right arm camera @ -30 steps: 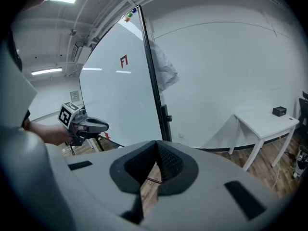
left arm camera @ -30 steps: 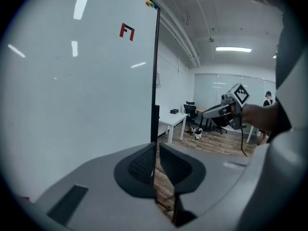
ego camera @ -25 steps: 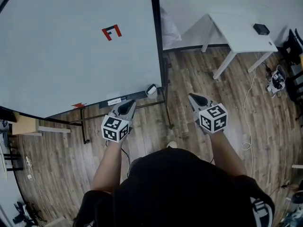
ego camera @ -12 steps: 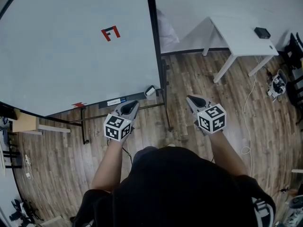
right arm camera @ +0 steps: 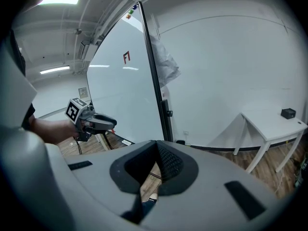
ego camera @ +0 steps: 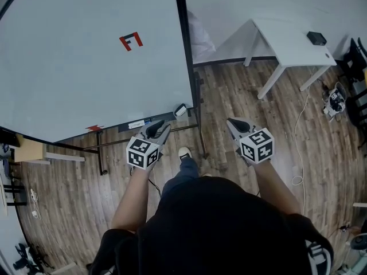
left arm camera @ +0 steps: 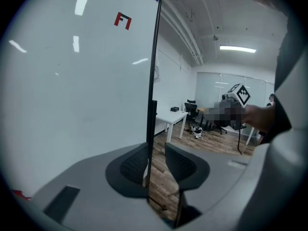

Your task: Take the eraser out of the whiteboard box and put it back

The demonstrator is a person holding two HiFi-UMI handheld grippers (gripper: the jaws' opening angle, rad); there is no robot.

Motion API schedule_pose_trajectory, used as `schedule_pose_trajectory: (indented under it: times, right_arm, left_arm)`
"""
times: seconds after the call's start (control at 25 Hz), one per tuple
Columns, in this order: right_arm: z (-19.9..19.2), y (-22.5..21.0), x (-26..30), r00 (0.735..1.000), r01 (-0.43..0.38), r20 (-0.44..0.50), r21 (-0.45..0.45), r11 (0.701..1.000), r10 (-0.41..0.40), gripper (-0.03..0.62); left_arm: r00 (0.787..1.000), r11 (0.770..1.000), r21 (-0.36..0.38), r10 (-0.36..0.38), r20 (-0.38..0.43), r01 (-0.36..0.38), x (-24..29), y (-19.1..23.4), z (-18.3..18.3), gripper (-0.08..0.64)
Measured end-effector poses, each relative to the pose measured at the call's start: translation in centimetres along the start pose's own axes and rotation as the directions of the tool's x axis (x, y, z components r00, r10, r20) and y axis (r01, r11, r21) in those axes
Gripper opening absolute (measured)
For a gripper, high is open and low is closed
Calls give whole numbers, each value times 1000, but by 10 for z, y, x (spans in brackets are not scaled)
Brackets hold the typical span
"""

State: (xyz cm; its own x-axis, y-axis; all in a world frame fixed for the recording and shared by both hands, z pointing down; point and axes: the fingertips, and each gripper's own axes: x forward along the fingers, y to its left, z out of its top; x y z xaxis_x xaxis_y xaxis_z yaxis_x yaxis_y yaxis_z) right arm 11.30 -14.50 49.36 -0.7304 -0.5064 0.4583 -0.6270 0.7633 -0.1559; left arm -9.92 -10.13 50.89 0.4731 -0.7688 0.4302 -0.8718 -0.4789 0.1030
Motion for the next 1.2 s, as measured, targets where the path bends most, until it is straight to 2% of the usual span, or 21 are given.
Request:
schedule_pose_trajectory:
  times: [0.2,0.64,1.0,1.2]
  right_arm:
    - [-1,-1,10,1000,1,-10,-10,1000,-1,-5]
    - [-4,-16,40,999,7,-51,2,1000,-7,-6]
    - [-9,-24,59,997,19,-81,20,1000,-17,-6]
    - [-16,-25,69,994,26,-106,32,999,-23,-6]
  left_arm:
    - [999,1000,4,-28,-35,28,17,5,-8,163]
    - [994,998,1,-61,-89,61,66,32,-19,224]
    - [984,996,-6,-92,-152,93,99,47,-37,241]
    - [971,992,-12,-128,-201,128,117,47,-51,250]
